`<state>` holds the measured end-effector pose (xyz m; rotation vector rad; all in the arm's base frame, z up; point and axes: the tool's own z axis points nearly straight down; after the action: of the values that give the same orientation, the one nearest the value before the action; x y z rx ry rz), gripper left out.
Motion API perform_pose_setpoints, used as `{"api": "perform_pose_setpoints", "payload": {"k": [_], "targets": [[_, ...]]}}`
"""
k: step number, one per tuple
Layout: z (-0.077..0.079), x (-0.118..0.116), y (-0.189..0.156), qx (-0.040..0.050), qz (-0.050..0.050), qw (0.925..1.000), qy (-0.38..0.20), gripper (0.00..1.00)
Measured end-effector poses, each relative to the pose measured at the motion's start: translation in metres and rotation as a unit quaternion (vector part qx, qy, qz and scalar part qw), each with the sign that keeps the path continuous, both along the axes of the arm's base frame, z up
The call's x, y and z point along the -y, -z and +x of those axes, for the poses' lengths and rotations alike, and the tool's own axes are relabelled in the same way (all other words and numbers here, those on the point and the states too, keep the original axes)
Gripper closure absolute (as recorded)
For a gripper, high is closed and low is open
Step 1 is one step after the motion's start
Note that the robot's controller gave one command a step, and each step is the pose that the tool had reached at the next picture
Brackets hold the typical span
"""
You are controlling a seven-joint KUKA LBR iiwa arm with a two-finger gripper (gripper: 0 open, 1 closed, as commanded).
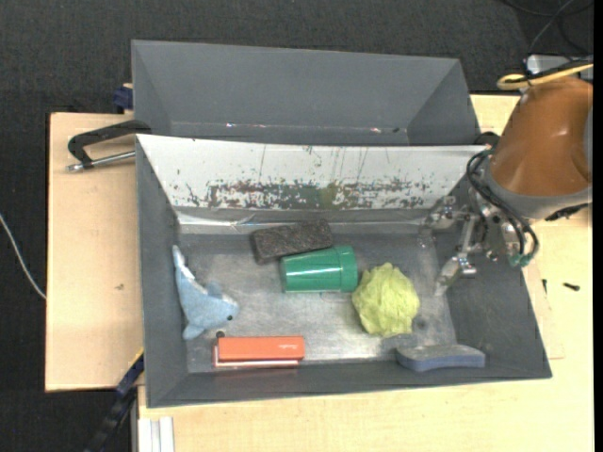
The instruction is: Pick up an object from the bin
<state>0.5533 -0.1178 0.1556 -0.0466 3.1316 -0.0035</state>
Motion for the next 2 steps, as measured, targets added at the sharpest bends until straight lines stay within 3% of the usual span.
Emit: {"api": "perform_pose_setpoints", "payload": {"k": [1, 2], "targets": [[-0.0161, -0.0305, 0.0824, -0.0028, 0.001, 1.0000, -0.002, 1.00], [-0.0160, -0.0305, 0.0824, -0.0028, 0.001, 1.0000, -0.002, 1.00]]}}
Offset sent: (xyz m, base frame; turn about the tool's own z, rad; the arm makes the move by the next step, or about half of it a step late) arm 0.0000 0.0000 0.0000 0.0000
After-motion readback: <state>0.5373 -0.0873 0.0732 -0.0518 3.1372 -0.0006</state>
